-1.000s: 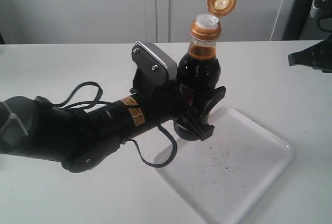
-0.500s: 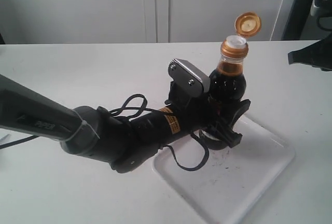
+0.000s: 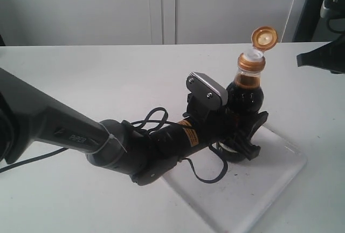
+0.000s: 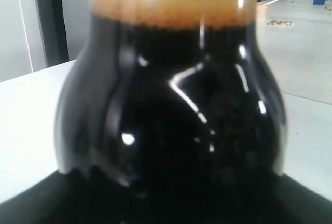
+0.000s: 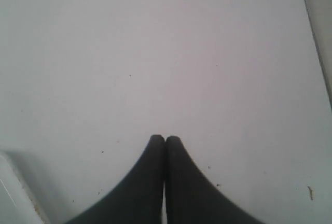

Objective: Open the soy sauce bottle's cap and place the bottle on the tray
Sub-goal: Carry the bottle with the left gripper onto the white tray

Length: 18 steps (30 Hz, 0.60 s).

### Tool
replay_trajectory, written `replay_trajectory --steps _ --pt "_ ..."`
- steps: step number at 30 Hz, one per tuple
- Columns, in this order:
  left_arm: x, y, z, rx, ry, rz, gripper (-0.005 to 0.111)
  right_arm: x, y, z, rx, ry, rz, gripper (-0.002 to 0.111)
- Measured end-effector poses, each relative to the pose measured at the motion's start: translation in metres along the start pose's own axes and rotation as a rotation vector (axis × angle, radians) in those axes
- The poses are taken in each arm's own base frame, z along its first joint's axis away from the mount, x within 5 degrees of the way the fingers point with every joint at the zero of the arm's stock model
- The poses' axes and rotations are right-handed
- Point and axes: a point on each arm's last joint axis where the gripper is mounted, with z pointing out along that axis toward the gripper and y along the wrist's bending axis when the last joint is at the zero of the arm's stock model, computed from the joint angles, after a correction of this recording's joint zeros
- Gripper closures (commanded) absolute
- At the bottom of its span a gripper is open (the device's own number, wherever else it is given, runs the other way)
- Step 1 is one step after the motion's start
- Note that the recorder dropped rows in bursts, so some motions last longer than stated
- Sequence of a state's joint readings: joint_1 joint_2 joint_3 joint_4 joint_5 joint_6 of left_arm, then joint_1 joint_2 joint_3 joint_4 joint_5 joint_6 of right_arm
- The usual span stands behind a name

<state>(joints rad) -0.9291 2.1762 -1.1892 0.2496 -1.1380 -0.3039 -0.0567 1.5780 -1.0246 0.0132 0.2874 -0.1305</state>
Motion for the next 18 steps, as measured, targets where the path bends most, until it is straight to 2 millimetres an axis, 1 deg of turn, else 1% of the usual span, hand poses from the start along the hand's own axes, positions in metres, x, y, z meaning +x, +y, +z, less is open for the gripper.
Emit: replay_trajectory --steps 5,7,10,11,15,17,18 --pt "-0.0005 0.0000 0.0000 0.000 -0.001 -0.035 0.106 -0.0001 0.0000 0.0000 0.000 -0.001 0.000 0.108" --pt "-0.0006 -0.0004 0.0000 0.004 -0.002 -0.042 0.097 -0.0001 0.0000 0.0000 0.000 -0.001 0.000 0.108" --pt "-0.0005 -0.0008 0.0000 0.009 -0.001 -0.040 0.076 -0.0002 0.0000 0.0000 0.000 -0.002 0.000 0.108" --pt "-0.0005 -0.0010 0.0000 0.011 -0.001 -0.038 0.064 -0.0002 0.0000 0.0000 0.000 -0.002 0.000 0.108" --pt "0.0000 -0.0025 0.0000 0.027 -0.003 -0.027 0.029 -0.0002 0.0000 0.0000 0.000 -0.002 0.000 0.108" --pt "-0.0011 -0.0028 0.0000 0.031 -0.014 -0.029 0.016 -0.0002 0.0000 0.0000 0.000 -0.002 0.000 0.108" --pt "-0.0030 -0.0030 0.0003 0.034 -0.031 -0.030 0.012 -0.0002 0.0000 0.0000 0.000 -0.002 0.000 0.108"
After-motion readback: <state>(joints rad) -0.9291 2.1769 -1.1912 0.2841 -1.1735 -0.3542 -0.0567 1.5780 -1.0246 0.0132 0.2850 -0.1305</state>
